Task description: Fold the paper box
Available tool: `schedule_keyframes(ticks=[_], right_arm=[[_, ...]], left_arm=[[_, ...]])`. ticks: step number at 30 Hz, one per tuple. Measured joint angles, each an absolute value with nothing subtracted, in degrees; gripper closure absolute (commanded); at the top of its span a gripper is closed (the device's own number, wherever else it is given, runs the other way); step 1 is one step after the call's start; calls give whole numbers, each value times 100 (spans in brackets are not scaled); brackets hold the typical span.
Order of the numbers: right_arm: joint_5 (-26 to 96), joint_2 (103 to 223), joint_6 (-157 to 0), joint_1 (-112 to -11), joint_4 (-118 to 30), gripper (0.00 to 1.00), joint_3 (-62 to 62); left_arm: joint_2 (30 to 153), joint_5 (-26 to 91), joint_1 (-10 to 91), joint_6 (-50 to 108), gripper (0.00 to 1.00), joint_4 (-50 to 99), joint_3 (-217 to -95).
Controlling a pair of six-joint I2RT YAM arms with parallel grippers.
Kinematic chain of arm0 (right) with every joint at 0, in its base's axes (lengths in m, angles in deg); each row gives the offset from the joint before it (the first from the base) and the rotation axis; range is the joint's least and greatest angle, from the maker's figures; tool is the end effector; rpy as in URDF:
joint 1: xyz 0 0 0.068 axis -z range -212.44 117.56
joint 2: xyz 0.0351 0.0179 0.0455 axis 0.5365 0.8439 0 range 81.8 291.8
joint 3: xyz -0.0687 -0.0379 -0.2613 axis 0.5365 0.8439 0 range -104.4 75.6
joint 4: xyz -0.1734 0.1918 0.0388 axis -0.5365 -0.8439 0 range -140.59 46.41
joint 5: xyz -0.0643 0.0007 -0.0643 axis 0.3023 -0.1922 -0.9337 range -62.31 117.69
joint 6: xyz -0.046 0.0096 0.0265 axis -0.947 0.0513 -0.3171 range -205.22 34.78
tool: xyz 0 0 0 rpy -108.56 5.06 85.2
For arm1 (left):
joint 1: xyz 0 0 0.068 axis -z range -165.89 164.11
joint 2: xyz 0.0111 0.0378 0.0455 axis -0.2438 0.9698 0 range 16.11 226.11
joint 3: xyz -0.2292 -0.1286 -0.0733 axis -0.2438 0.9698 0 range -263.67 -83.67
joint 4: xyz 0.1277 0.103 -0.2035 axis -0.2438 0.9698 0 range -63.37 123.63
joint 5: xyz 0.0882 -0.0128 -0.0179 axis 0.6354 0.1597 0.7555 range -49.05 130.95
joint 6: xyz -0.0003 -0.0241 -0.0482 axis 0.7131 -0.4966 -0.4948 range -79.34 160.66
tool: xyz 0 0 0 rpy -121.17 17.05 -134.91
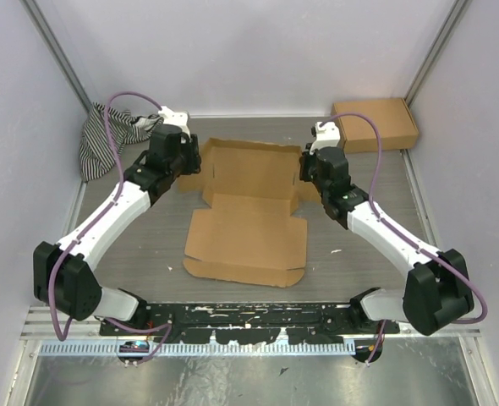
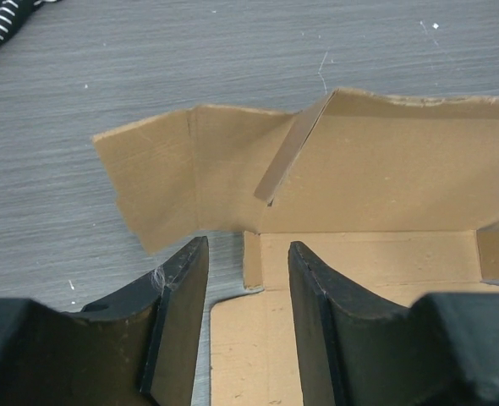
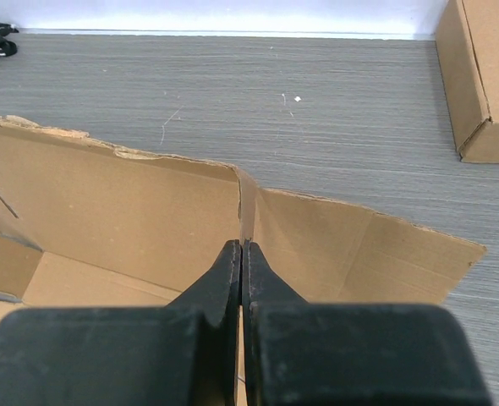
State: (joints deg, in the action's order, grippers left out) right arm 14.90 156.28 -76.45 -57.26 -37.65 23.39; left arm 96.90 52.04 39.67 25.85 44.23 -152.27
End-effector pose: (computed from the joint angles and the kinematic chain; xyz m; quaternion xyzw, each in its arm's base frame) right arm 0.2785 0.1201 0.2999 -0.0448 0.7970 0.0867 0.5961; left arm 0.2955 -0.1337 0.3269 0.0324 0.8618 -0.0939 0.4974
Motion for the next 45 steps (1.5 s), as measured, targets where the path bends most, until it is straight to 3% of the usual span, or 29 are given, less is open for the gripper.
schedule_keyframes(ticks=[14, 21, 25, 27, 30, 32, 40, 45], right_arm=[[1656, 15438, -7647, -5847, -3330, 99, 2706], [1695, 15438, -7649, -5875, -3293, 99, 2728], [1743, 15438, -7649, -5877, -3291, 99, 2728], [1785, 15438, -7649, -5886, -3296, 95, 2728], [1850, 15438, -7643, -5901, -3470, 72, 2689], [1898, 15479, -7603, -5901, -3822, 63, 2505], [2189, 15676, -7616, -5805, -4970, 49, 1286], [2598, 15519, -7601, -5219, -5131, 51, 1054]], left_arm=[[9933, 5117, 3978, 2636, 56, 4406, -15730], [10298, 5100, 3998, 2710, 67, 4485, -15797], [10399, 5104, 4004, 2725, 89, 4500, -15804], [10447, 5102, 4004, 2730, 98, 4500, -15808], [10510, 5110, 4022, 2762, 100, 4502, -15826], [10510, 5139, 4022, 2767, 100, 4493, -15815], [9902, 5530, 4019, 2752, 100, 3071, -14138], [9474, 5757, 4019, 2732, 100, 1772, -12906]])
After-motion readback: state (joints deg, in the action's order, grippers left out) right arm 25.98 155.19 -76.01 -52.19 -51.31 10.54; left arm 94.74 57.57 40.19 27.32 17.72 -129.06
